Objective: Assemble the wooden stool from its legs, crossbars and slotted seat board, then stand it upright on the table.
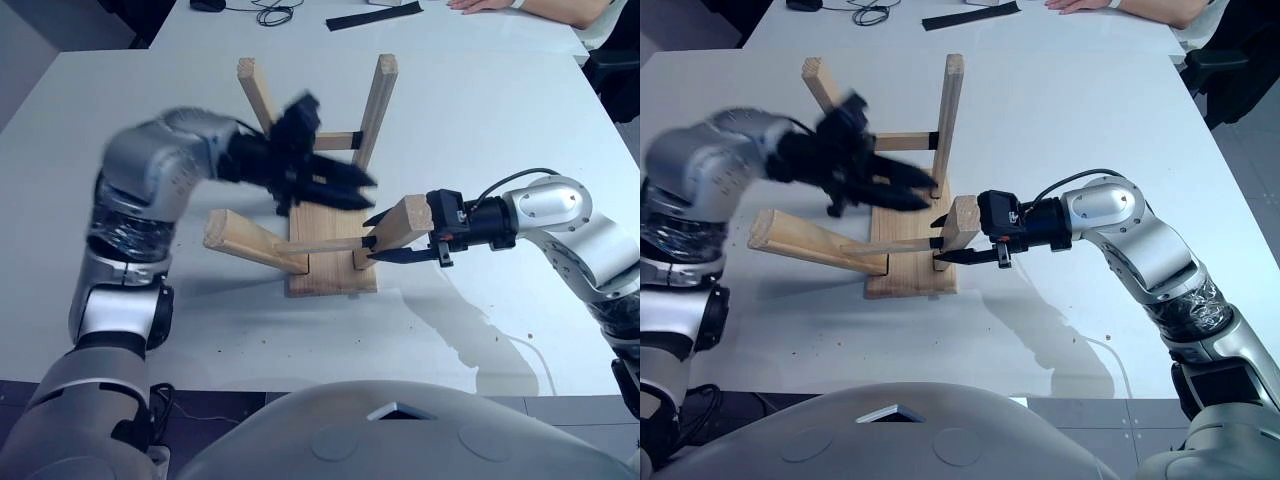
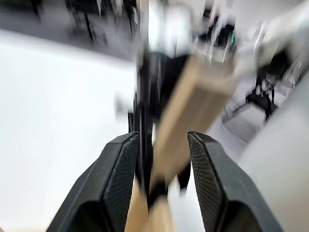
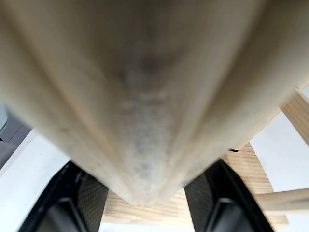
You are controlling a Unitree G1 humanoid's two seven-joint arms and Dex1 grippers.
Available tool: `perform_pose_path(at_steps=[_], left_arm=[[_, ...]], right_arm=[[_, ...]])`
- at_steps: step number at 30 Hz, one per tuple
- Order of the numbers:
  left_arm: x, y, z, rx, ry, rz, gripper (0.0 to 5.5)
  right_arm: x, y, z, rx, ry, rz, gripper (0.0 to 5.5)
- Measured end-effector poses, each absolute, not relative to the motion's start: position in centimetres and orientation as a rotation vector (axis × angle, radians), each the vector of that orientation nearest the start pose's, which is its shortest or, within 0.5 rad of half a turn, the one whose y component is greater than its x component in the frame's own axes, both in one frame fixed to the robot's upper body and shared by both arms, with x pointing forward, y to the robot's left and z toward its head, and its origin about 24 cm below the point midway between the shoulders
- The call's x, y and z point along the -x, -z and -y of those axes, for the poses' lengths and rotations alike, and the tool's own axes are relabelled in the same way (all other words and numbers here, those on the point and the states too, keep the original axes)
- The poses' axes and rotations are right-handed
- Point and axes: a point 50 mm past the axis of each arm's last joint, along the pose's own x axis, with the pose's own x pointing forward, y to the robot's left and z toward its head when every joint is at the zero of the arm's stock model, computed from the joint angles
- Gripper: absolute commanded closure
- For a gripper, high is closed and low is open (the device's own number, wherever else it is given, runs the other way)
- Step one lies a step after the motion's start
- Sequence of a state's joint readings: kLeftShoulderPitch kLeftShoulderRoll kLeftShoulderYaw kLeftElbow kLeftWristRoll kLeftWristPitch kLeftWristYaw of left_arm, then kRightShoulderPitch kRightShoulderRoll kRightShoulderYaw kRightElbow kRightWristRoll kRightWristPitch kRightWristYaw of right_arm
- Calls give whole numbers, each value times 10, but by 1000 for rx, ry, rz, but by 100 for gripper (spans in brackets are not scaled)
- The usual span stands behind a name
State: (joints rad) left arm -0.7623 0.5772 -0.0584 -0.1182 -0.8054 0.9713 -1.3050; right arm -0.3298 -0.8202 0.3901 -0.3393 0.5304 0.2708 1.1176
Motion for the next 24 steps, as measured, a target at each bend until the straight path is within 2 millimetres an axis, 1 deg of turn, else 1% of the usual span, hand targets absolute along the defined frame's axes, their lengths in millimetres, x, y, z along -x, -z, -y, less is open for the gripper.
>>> perform_pose_path(at_steps=[1, 3, 7, 9, 10, 12, 13, 14, 15, 16, 17, 18, 19, 21, 22, 24], left_arm=[[-274, -238, -129, 98, 1719, -141, 362], [-277, -252, -138, 79, 1645, -76, 362], [-284, -264, -167, 43, 1433, -30, 362], [-284, -269, -188, 14, 1328, 1, 362], [-282, -267, -201, -2, 1266, -4, 362], [-279, -253, -218, -26, 1185, -42, 362], [-276, -242, -227, -41, 1142, -75, 362], [-272, -230, -235, -61, 1094, -110, 362], [-269, -218, -242, -80, 1047, -145, 342], [-264, -203, -251, -100, 974, -197, 332], [-257, -187, -259, -109, 902, -249, 330], [-251, -175, -264, -129, 851, -289, 329], [-243, -165, -266, -148, 817, -323, 329], [-228, -144, -263, -144, 796, -369, 329], [-225, -140, -261, -136, 791, -375, 329], [-225, -139, -258, -135, 775, -352, 329]], right_arm=[[-227, -133, 130, 392, -1619, -143, 348], [-226, -133, 130, 393, -1618, -142, 348], [-226, -133, 131, 395, -1618, -138, 348], [-226, -133, 131, 396, -1616, -132, 348], [-225, -132, 132, 398, -1614, -128, 348], [-225, -132, 132, 397, -1609, -122, 348], [-225, -131, 133, 396, -1606, -121, 348], [-224, -131, 133, 393, -1600, -122, 348], [-223, -131, 134, 391, -1593, -123, 348], [-222, -130, 135, 386, -1580, -125, 348], [-219, -130, 138, 377, -1561, -128, 348], [-218, -130, 140, 374, -1548, -133, 348], [-216, -130, 141, 375, -1538, -135, 348], [-215, -129, 143, 376, -1522, -141, 348], [-215, -129, 144, 377, -1520, -143, 348], [-216, -129, 144, 376, -1520, -143, 348]])
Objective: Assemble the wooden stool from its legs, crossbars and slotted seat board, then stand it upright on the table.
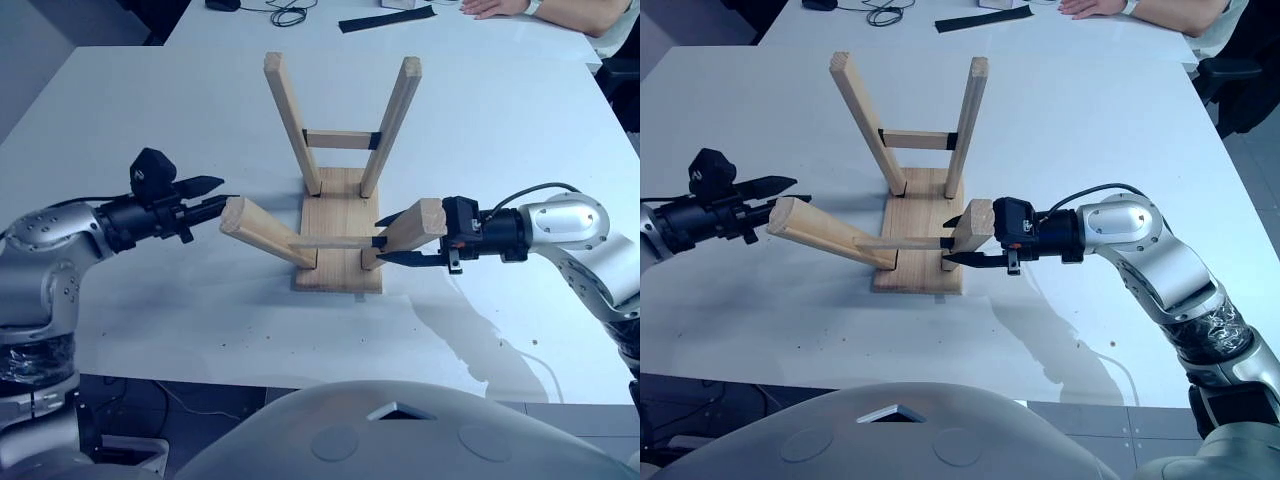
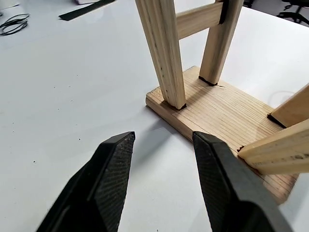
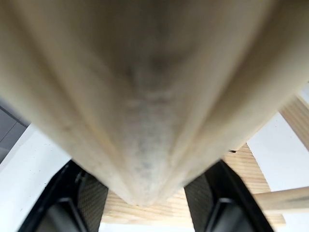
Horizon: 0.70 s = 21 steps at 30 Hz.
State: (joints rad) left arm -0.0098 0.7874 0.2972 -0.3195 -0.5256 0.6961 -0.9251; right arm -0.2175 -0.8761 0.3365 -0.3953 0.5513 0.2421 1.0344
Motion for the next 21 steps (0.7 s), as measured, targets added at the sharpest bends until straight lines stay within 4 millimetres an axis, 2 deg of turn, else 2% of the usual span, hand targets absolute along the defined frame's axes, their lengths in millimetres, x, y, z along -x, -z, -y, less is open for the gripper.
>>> perform_pose_path(at_steps=[8, 9, 10, 12, 13, 14, 16, 21], left_arm=[[-229, -130, -244, -116, 793, -339, 329], [-229, -129, -243, -114, 791, -336, 329], [-229, -129, -241, -114, 790, -331, 329], [-229, -131, -237, -124, 788, -315, 329], [-229, -132, -237, -126, 767, -304, 329], [-228, -129, -238, -119, 744, -308, 329], [-226, -122, -238, -105, 695, -316, 329], [-221, -117, -239, -89, 584, -292, 329]], right_arm=[[-224, -129, 136, 377, -1559, -140, 348], [-225, -129, 136, 375, -1558, -139, 312], [-225, -129, 136, 370, -1553, -137, 300], [-228, -103, 144, 420, -1450, -312, 270], [-223, -74, 157, 394, -1346, -479, 261], [-219, -63, 164, 376, -1299, -543, 246], [-226, -73, 167, 388, -1214, -491, 214], [-238, -94, 179, 356, -1010, -377, 214]])
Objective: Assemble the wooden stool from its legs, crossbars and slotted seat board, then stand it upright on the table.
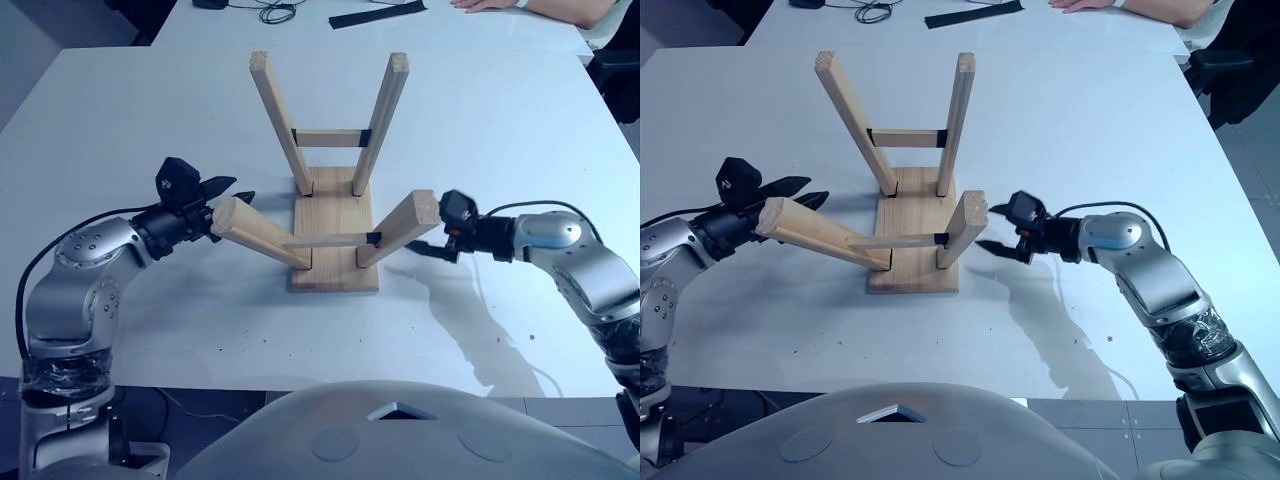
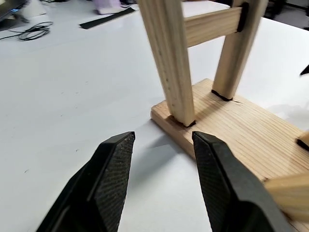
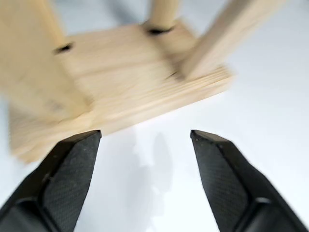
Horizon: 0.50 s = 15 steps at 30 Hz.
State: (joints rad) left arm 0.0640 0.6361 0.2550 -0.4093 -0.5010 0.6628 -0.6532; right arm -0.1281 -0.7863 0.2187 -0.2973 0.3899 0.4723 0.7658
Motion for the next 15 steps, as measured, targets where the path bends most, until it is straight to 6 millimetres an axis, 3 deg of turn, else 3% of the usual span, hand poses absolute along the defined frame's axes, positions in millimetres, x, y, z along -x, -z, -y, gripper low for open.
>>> perform_pose_path(at_steps=[3, 5, 9, 15], left_arm=[[-205, -109, -242, -56, 454, -288, 329], [-186, -98, -238, -34, 397, -308, 329], [-154, -84, -227, -28, 265, -310, 374], [-154, -87, -217, -167, 126, -185, 389]], right_arm=[[-235, -101, 196, 323, -796, -342, 232], [-224, -94, 199, 270, -634, -332, 255], [-190, -74, 177, 166, -378, -316, 317], [-182, -71, 158, 153, -211, -277, 332]])
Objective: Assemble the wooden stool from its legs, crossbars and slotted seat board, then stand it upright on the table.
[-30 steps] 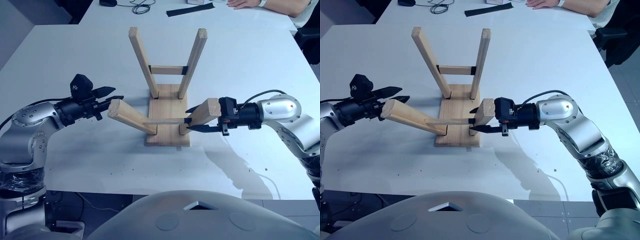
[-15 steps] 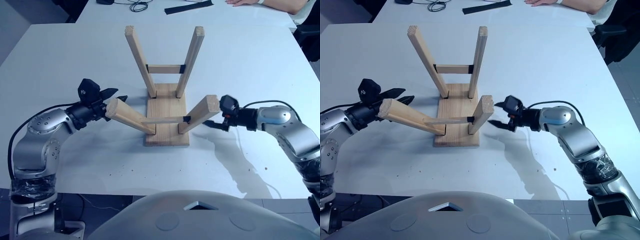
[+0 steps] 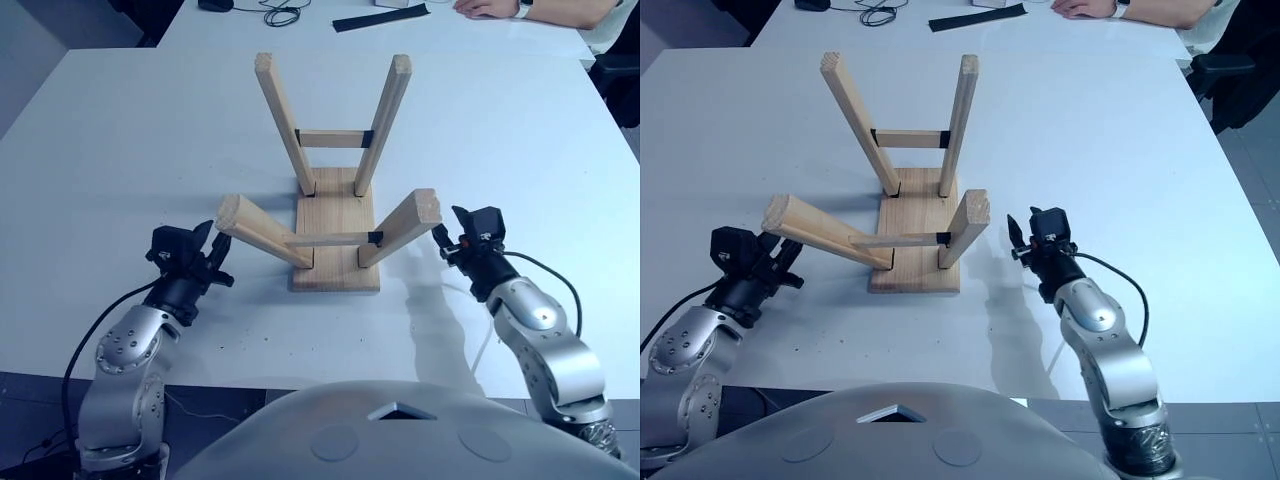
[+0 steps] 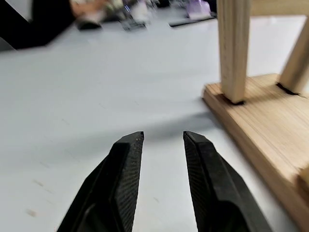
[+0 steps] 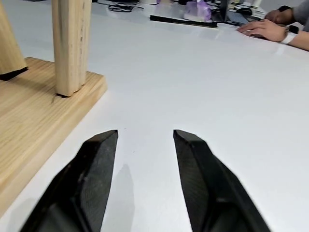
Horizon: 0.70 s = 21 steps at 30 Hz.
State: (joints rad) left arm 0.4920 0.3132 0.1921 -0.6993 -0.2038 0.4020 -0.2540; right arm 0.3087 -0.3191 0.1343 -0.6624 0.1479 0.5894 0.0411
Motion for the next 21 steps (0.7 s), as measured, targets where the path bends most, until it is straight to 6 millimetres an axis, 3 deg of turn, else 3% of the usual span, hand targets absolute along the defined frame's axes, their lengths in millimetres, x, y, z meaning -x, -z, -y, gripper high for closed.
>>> perform_pose_path(at_steps=[4, 14, 19, 21], left_arm=[[-154, -86, -207, -148, 71, -137, 392], [-151, -82, -197, -112, 11, -115, 232], [-158, -87, -195, -67, 17, -97, 227], [-164, -93, -200, -73, 5, -69, 227]], right_arm=[[-183, -73, 165, 188, -152, -262, 313], [-180, -76, 165, 202, -70, -240, 162], [-179, -77, 167, 191, -41, -238, 157], [-180, -80, 177, 188, 28, -231, 157]])
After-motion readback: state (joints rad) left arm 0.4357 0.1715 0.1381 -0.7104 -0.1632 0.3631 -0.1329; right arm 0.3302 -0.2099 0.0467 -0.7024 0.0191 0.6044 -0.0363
